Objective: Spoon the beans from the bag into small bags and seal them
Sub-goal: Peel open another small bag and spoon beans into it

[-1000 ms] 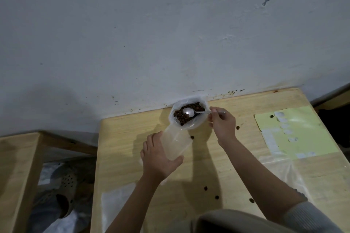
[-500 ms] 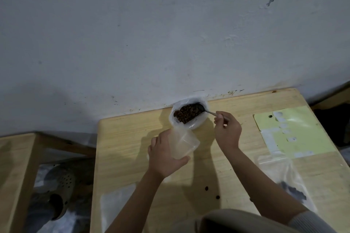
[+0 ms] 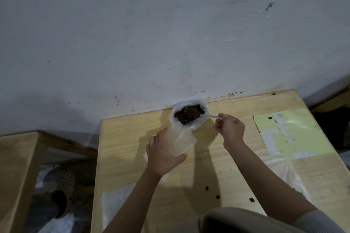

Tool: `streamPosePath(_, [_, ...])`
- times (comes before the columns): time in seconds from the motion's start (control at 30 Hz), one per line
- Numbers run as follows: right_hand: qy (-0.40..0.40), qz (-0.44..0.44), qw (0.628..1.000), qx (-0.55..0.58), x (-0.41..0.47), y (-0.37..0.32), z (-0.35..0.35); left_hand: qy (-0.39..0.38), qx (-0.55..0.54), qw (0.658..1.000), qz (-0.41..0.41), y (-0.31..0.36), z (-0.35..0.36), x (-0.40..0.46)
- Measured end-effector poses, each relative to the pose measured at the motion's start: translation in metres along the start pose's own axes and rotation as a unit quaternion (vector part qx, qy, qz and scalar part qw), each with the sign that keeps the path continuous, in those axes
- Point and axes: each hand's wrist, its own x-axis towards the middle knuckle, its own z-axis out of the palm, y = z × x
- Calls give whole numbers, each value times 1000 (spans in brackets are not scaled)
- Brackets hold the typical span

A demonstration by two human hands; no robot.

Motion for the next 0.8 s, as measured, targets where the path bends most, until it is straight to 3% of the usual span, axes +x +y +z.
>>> streamPosePath(0.23, [-68, -73, 994, -34, -24, -15, -20, 37, 18, 999, -15, 1, -5, 4])
streamPosePath(0.47, [-152, -227, 957, -98, -42, -18, -29, 60, 9, 998, 4, 11, -5, 6])
streamPosePath(0.67, [-116, -271, 950, -100, -32, -21, -23, 87, 2, 996, 6, 7, -8, 5])
streamPosePath(0.8, [-82, -278, 942, -167, -20, -11, -14, 90, -11, 996, 14, 5, -8, 1])
